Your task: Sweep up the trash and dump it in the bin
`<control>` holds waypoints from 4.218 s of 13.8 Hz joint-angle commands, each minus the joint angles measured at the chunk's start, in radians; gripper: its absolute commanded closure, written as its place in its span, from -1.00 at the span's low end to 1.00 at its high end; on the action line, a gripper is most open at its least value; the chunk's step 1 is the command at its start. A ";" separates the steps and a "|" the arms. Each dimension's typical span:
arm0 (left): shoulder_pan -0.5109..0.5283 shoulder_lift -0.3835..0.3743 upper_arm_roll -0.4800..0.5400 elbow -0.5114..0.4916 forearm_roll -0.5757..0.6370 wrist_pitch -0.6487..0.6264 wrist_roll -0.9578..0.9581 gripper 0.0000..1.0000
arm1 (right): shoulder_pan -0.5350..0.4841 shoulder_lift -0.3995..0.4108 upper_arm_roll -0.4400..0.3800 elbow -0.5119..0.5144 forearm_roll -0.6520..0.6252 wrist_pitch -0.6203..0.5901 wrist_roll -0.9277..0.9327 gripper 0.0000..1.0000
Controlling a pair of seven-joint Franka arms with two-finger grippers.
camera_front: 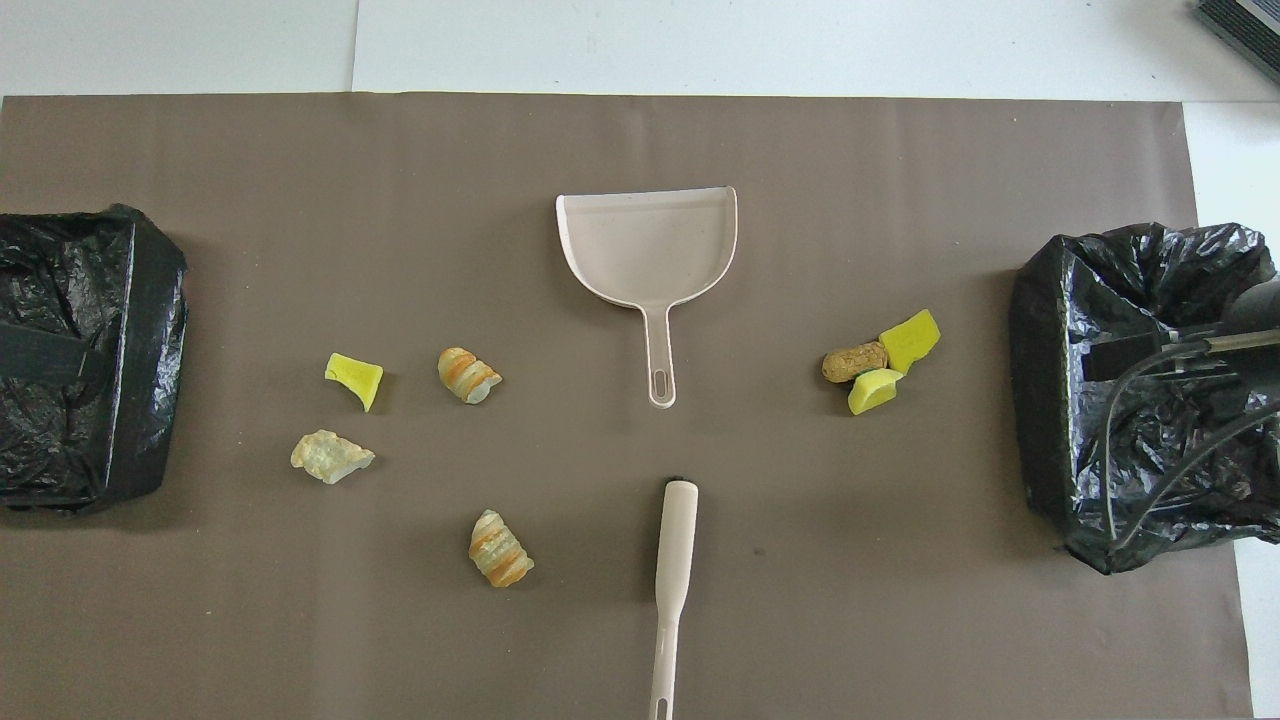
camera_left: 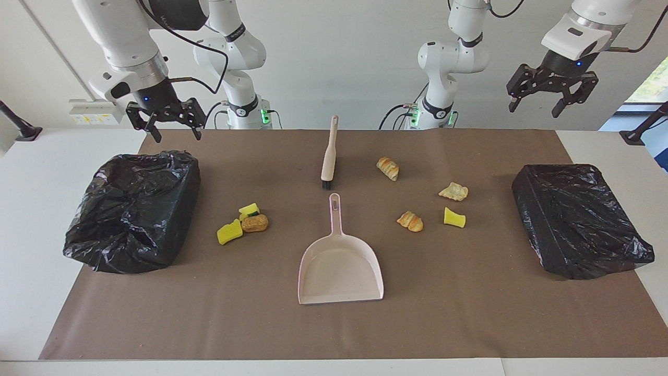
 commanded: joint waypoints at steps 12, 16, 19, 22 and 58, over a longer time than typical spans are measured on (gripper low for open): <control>-0.193 -0.102 -0.087 -0.278 -0.042 0.166 -0.168 -1.00 | -0.008 -0.001 0.003 0.005 0.007 -0.001 -0.025 -1.00; -0.373 -0.123 -0.087 -0.479 -0.042 0.330 -0.340 -1.00 | -0.010 -0.001 -0.002 0.005 0.007 -0.004 -0.025 -1.00; -0.488 -0.134 -0.087 -0.608 -0.056 0.456 -0.436 -1.00 | -0.010 -0.001 -0.002 0.005 0.004 0.002 -0.022 -1.00; -0.591 -0.128 -0.088 -0.708 -0.059 0.572 -0.533 -1.00 | -0.028 -0.001 -0.014 0.005 0.007 -0.001 -0.023 -1.00; -0.865 0.007 -0.079 -0.840 -0.090 0.766 -0.885 1.00 | 0.238 0.365 0.033 0.031 0.000 0.494 0.388 -1.00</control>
